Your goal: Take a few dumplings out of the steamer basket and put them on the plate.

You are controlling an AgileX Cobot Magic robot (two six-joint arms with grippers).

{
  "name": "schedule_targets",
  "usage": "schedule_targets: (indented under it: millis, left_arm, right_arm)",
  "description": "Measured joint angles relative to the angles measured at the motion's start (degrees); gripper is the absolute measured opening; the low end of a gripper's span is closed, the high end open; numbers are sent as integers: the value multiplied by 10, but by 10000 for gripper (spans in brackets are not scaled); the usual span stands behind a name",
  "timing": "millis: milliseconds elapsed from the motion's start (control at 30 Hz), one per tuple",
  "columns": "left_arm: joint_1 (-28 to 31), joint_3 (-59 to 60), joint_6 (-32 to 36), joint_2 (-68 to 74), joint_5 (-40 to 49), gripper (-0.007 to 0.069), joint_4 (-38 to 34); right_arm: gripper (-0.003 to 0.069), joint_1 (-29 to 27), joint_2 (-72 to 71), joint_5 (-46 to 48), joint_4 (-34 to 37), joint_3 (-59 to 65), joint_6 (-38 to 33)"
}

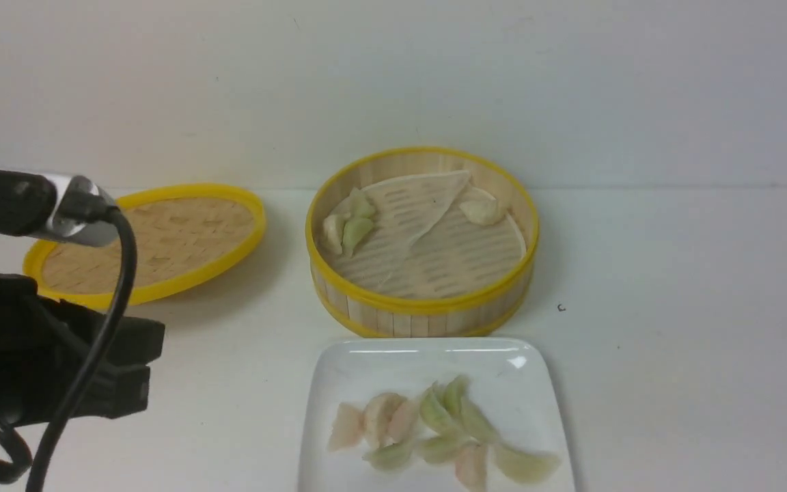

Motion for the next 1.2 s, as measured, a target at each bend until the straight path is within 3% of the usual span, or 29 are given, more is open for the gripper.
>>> schedule_targets:
  millis: [200, 467, 667, 967, 1200]
  left_arm:
    - [0, 36, 9, -26, -39, -6, -18]
    - [0, 151, 6, -245, -123, -6, -21]
    - [0, 166, 3, -359, -129, -6, -40]
    - [0, 166, 6, -411, -131, -6, -60]
    - [12, 210, 54, -421, -166, -6, 7]
  right_arm:
    - [-15, 0, -34, -4, -13, 51, 39]
    - [-15, 0, -34, -4, -14, 52, 43]
    - [-15, 0, -34, -4, -16, 52, 43]
    - [-15, 0, -34, -4, -16, 52, 43]
    - [-15, 0, -34, -4, -16, 52, 52]
